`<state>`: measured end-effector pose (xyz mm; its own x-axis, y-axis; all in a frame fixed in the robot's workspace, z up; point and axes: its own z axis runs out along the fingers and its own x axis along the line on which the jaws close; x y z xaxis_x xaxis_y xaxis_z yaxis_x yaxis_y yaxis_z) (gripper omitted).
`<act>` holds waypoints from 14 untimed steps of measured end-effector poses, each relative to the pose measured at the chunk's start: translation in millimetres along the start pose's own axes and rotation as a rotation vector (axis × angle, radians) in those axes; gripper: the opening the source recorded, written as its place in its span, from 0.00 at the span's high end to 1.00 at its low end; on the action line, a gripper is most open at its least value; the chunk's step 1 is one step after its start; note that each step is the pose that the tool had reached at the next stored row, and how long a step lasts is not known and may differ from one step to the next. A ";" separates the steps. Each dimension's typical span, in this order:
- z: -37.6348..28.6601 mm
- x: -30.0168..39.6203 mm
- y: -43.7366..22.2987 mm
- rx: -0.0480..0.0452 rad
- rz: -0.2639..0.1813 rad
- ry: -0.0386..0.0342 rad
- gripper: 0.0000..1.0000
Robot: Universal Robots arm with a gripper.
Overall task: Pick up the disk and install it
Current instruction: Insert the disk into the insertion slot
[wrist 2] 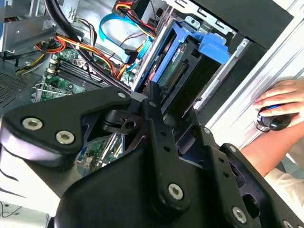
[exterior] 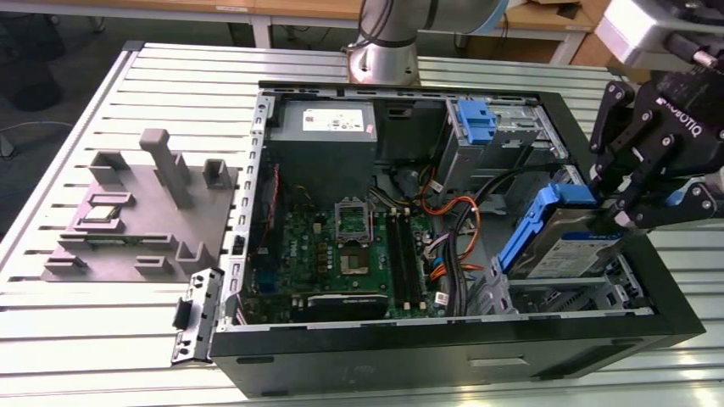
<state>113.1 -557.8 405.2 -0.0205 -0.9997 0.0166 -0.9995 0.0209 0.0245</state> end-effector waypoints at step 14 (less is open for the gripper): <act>9.0 0.0 -0.1 0.0000 0.000 -0.0002 0.58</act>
<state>112.9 -558.0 396.1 -0.0205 -0.9997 0.0164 -0.9995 0.0209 0.0245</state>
